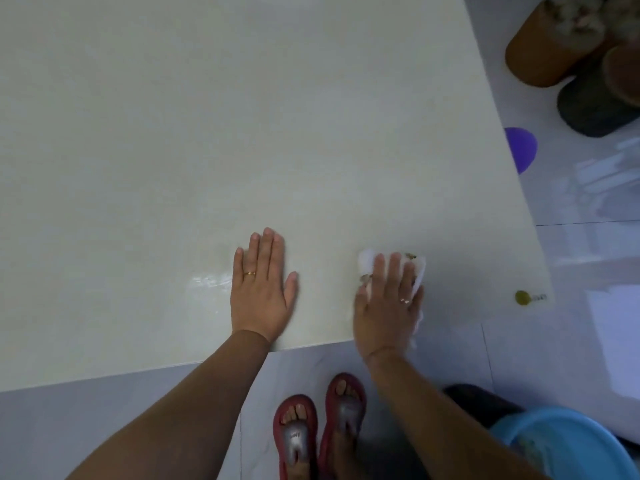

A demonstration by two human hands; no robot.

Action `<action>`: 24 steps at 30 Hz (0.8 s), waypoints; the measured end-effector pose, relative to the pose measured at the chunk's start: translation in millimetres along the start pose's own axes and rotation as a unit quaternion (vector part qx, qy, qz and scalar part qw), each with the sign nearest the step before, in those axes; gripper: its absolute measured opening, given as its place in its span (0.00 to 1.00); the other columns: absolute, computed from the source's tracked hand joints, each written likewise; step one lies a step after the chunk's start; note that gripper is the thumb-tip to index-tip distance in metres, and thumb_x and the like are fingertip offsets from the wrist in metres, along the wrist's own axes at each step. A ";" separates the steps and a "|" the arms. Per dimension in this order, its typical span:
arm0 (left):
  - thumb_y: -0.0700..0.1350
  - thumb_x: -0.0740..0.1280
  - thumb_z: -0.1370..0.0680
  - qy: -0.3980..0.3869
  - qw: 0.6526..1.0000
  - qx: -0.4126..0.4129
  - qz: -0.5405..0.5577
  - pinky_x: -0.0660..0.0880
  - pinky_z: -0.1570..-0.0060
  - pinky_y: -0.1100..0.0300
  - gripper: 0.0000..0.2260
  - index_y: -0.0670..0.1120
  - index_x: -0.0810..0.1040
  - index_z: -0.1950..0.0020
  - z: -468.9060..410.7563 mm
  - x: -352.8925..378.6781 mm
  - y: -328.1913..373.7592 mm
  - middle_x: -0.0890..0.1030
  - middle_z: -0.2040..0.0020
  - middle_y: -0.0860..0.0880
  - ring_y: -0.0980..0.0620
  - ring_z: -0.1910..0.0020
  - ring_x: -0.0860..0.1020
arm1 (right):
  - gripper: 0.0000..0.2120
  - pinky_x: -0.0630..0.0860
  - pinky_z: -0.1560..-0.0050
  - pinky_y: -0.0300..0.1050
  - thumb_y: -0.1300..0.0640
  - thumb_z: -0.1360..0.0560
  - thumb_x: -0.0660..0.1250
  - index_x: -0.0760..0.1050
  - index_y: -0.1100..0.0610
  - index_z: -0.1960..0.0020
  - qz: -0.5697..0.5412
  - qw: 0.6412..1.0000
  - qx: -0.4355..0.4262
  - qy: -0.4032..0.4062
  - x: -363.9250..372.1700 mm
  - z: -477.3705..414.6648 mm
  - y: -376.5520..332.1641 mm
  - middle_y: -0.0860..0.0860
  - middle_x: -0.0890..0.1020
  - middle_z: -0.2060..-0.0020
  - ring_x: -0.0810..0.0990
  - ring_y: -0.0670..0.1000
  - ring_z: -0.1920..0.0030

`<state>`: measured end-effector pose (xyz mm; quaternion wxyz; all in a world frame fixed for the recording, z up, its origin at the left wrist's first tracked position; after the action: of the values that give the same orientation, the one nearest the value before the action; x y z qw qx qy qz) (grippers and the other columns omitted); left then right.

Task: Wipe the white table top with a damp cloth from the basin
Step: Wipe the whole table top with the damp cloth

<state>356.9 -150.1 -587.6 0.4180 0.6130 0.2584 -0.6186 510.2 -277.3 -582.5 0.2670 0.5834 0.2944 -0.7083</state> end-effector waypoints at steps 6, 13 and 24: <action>0.56 0.48 0.19 -0.008 0.999 0.026 0.044 0.44 0.25 0.49 0.29 0.42 0.53 0.22 22.5 9.2 41.7 0.53 0.22 0.44 0.45 0.22 0.50 | 0.27 0.59 0.29 0.62 0.48 0.22 0.53 0.58 0.51 0.24 0.051 0.960 -0.274 -0.029 12.9 17.8 7.4 0.52 0.60 0.24 0.56 0.56 0.24; 0.59 0.46 0.20 -0.019 0.999 0.028 0.005 0.44 0.25 0.48 0.31 0.43 0.50 0.21 32.1 30.9 52.2 0.49 0.21 0.46 0.47 0.22 0.46 | 0.29 0.51 0.27 0.61 0.46 0.23 0.47 0.56 0.54 0.24 0.006 0.998 -0.056 0.002 -10.1 -26.1 109.2 0.55 0.58 0.24 0.54 0.57 0.24; 0.58 0.47 0.20 -0.039 0.999 0.023 0.004 0.44 0.24 0.48 0.31 0.43 0.53 0.22 32.7 26.8 55.0 0.51 0.21 0.46 0.47 0.22 0.47 | 0.27 0.61 0.30 0.62 0.48 0.23 0.53 0.59 0.52 0.25 0.072 0.956 -0.285 -0.023 -1.1 -13.1 77.4 0.53 0.61 0.25 0.58 0.57 0.25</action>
<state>387.7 -211.2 -599.3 0.4154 0.5993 0.2253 -0.6462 575.0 -320.7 -591.5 0.4788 0.4867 0.4349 -0.5871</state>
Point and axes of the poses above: each hand's wrist, its own z-axis away from the middle knuckle, its own x-axis out of the palm, y = z × x, the point moved 6 cm from there along -z, towards the middle knuckle
